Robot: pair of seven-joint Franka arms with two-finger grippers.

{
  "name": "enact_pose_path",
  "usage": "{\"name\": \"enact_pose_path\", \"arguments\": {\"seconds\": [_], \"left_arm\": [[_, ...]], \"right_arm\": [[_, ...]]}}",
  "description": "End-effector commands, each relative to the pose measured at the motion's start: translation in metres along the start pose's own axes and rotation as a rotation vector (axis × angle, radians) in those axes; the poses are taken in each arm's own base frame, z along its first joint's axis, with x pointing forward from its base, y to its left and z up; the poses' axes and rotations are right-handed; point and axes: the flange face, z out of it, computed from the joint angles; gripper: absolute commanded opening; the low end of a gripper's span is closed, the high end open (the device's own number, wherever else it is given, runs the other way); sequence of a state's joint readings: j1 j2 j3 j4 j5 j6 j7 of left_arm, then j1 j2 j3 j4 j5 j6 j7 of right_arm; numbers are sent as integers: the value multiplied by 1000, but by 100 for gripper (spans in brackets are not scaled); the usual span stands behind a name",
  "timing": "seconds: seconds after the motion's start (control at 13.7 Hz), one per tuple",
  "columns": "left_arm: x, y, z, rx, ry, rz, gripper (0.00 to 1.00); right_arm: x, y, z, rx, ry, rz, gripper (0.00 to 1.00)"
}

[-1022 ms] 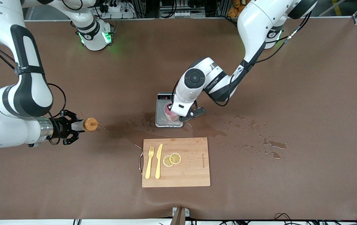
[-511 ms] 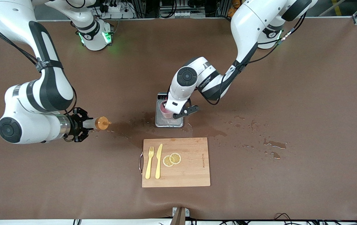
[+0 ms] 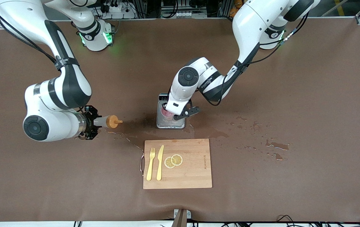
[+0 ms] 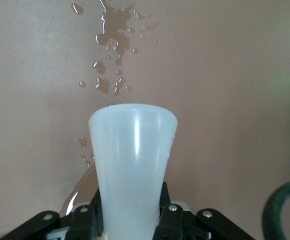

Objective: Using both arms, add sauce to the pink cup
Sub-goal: 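Set the cup on the scale with the left gripper while the right gripper follows, then squeeze the bottle over the cup with the right gripper while the left gripper withdraws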

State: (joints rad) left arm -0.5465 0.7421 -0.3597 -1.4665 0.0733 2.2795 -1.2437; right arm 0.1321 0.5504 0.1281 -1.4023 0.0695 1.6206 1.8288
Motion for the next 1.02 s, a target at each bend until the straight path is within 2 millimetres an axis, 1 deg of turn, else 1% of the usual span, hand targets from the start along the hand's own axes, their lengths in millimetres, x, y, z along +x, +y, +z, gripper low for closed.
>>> {"name": "enact_pose_path", "arguments": {"seconds": [0.0,0.07,0.22,0.29,0.37,0.44,0.51,0.58,0.66,0.73,0.8,0.88,0.95], "left_arm": [[4,6,-21,-20,54,-6,100],[8,5,-32,-28,64,-5,100],[10,4,-39,-25,68,2,100],[11,3,-41,-14,71,4,100],[20,-3,-49,7,82,19,100],[25,-9,-58,45,77,59,100],[28,-14,-72,70,75,100,100],[46,-25,-84,90,74,103,100],[58,-34,-95,106,72,111,100],[70,-45,-104,127,67,140,100],[76,-52,-116,147,62,180,100],[88,-66,-132,174,53,217,100],[103,-79,-147,185,44,246,100]], "right_arm": [[-19,18,-4,20,74,45,43],[-31,23,-1,20,107,60,43],[-54,33,6,19,175,51,39],[-61,36,9,12,190,60,39],[-63,38,7,7,195,74,39],[-69,43,8,-4,207,76,39],[-84,51,12,-13,236,69,39],[-93,55,16,-2,278,83,39],[-98,57,19,11,301,119,39],[-103,59,19,14,305,123,39],[-104,59,20,15,306,124,39],[-109,62,23,10,315,118,39],[-116,65,31,-9,333,117,39]]}}
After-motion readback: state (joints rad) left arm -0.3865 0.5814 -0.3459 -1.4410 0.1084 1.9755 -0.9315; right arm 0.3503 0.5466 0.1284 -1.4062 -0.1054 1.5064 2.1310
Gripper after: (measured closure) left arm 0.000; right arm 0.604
